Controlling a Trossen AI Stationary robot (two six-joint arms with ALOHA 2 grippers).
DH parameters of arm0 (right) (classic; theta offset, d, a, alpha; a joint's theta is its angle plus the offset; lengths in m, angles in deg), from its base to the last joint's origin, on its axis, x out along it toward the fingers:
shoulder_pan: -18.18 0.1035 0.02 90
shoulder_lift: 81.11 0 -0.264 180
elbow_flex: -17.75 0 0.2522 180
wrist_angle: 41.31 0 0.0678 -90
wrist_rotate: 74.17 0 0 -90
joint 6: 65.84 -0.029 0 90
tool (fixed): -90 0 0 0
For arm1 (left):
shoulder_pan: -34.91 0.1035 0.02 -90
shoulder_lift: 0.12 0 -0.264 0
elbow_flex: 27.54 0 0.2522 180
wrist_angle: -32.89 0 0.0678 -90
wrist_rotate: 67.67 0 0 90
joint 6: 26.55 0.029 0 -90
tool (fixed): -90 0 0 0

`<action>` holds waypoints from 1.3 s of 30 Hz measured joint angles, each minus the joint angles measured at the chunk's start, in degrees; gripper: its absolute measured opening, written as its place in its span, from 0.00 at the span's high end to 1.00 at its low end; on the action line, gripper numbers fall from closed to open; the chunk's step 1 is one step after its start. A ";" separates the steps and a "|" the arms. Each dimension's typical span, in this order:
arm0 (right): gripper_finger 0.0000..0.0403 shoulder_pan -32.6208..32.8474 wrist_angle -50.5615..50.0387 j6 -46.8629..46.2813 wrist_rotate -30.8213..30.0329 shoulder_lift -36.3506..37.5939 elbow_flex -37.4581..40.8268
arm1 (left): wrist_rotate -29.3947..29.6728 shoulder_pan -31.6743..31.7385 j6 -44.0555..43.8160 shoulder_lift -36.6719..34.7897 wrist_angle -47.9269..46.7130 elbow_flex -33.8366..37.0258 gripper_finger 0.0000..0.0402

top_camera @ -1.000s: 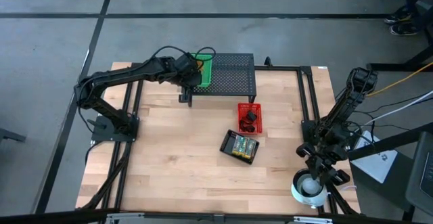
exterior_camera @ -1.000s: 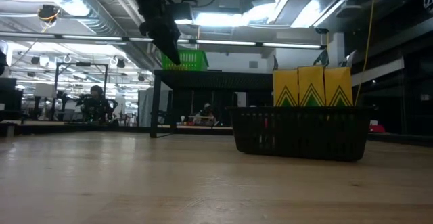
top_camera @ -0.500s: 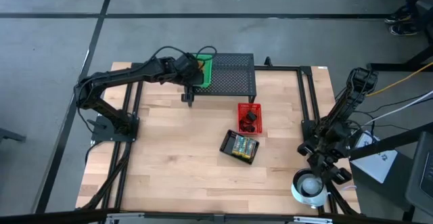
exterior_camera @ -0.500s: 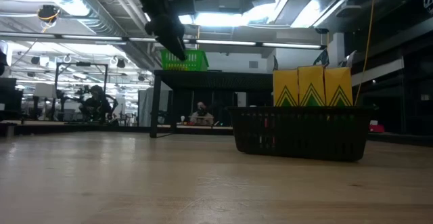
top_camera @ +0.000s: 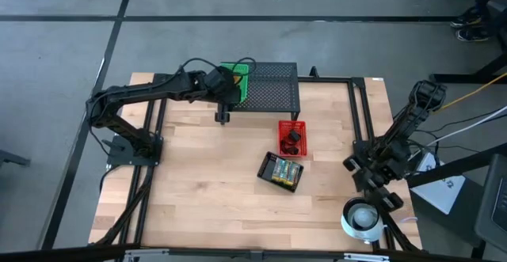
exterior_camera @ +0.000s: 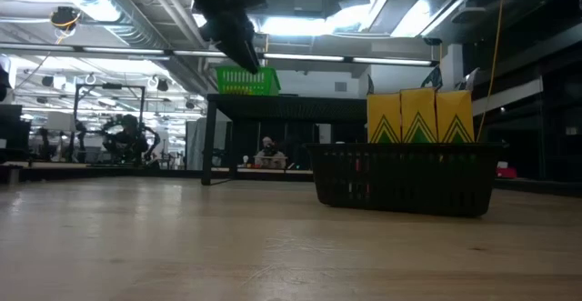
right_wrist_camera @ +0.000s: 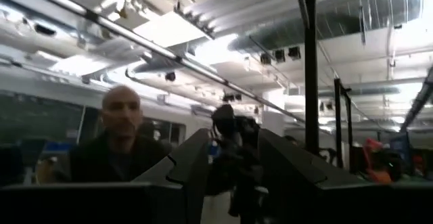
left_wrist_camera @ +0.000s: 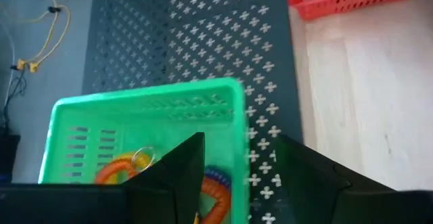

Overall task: Pick & Place Office Desk Supplies
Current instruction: Put the red bin on the shelf

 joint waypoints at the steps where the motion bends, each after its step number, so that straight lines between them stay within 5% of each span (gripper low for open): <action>1: 0.67 -0.94 -1.54 -0.25 0.03 0.00 -0.62 | -0.03 -0.21 -0.03 -0.08 0.26 0.03 0.56; 10: 0.67 -9.06 -11.83 -3.29 -14.82 0.26 -3.29 | -5.75 -3.34 -5.45 -0.42 5.00 0.02 0.56; 18: 0.67 -11.71 -12.20 -1.25 -39.16 0.92 -3.29 | -5.51 -10.18 -9.72 -0.42 11.71 0.69 0.56; 25: 0.67 -12.59 -11.72 12.22 -38.26 0.92 -3.29 | -5.68 -15.29 -16.09 -0.47 20.96 3.16 0.56; 29: 0.67 -12.61 -11.60 9.85 -36.23 0.94 -3.29 | -4.76 -18.77 -18.79 0.05 25.33 7.12 0.56; 39: 0.67 -12.61 -10.76 2.73 -18.91 0.92 -3.29 | 5.68 -27.69 -19.39 9.42 36.48 11.17 0.56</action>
